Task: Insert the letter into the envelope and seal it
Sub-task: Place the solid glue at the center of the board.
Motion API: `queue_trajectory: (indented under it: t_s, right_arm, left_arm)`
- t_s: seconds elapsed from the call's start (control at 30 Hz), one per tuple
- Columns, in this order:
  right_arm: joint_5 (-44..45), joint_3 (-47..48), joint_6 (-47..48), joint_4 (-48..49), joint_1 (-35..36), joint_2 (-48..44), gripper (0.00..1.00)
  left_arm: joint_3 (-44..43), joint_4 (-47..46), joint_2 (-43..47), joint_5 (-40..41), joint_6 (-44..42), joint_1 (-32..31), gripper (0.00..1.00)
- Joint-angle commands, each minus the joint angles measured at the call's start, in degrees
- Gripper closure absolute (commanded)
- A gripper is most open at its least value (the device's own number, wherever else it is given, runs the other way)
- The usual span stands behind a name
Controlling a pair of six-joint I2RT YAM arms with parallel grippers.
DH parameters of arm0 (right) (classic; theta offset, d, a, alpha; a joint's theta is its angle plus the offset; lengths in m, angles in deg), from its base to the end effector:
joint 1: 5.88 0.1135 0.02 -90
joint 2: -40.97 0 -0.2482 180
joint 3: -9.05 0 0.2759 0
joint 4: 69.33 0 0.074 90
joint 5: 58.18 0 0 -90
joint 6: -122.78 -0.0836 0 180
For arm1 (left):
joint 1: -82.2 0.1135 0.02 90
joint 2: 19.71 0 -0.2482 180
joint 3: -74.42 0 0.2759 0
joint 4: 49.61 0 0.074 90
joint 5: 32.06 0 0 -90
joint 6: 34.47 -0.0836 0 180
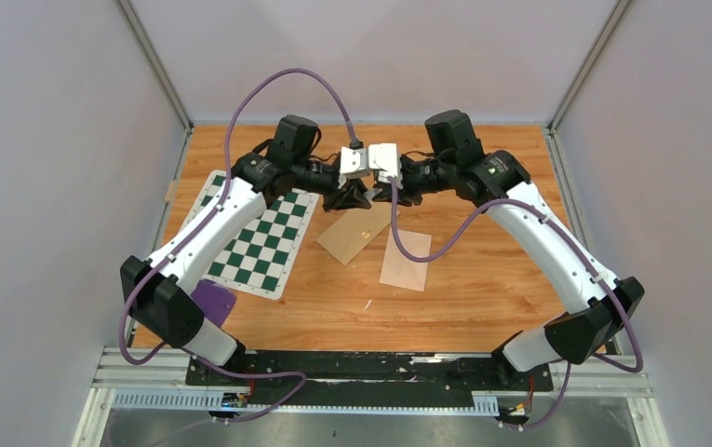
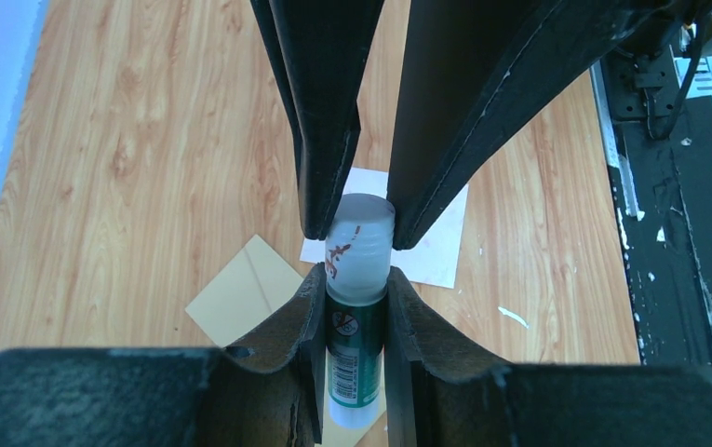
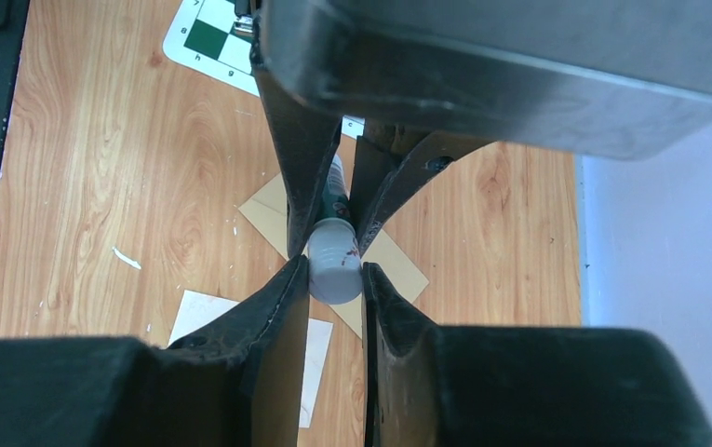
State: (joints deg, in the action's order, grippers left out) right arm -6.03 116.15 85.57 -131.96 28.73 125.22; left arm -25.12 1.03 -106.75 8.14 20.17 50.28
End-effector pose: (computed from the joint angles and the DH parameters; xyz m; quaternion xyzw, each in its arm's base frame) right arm 0.2647 0.2450 0.3780 -0.6913 0.5242 0.2266 0.4428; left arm 0.2864 -0.2536 0.3421 0.6052 0.5771 -0.3666 0.4078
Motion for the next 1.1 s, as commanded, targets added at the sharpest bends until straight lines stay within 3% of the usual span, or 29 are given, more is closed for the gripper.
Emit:
queue_trajectory:
  t_s: [0.0, 0.23, 0.4, 0.47, 0.5, 0.67, 0.7, 0.73, 0.9, 1.07]
  right_arm:
    - [-1.52, 0.96, -4.06, -0.39, 0.55, 2.15, 0.95]
    - [3.59, 11.56, -33.04, -2.97, -0.48, 11.55, 1.00]
    - [5.90, 10.04, -33.57, -2.43, -0.95, 9.90, 1.00]
    - [7.08, 10.05, -31.81, -3.72, -2.68, 8.98, 1.00]
    - [7.38, 9.86, -31.00, -4.60, -3.83, 8.54, 1.00]
    - [9.32, 2.36, -29.28, -6.17, -9.83, 3.66, 1.00]
    - [9.70, -0.14, -29.72, -6.03, -11.09, 2.36, 1.00]
    - [10.39, -2.57, -30.10, -5.62, -12.21, 0.64, 1.00]
    - [12.96, -16.35, -20.73, -9.56, -16.88, -4.48, 1.00]
    - [17.01, -15.20, -4.83, -29.26, -23.23, -0.18, 1.00]
  left_arm:
    - [-1.16, -4.14, 1.41, -0.14, -0.15, -0.55, 1.00]
    - [0.90, -11.67, 2.45, 9.20, 1.22, -2.63, 1.00]
    - [1.45, -13.93, 2.13, 13.32, 2.26, -2.93, 0.98]
    - [1.59, -13.15, 2.59, 14.30, 2.38, -2.97, 0.78]
    - [2.40, -12.76, 3.29, 14.82, 2.30, -2.84, 0.61]
    - [8.69, -13.42, 7.85, 16.10, 2.16, -2.74, 0.27]
    - [10.08, -13.46, 8.89, 16.48, 2.72, -2.63, 0.11]
    - [10.69, -13.56, 9.76, 16.71, 4.10, -2.58, 0.06]
    - [12.85, -13.57, 11.24, 16.06, 9.77, -1.54, 0.00]
    - [12.94, -12.43, 10.55, 17.06, 11.87, -1.01, 0.00]
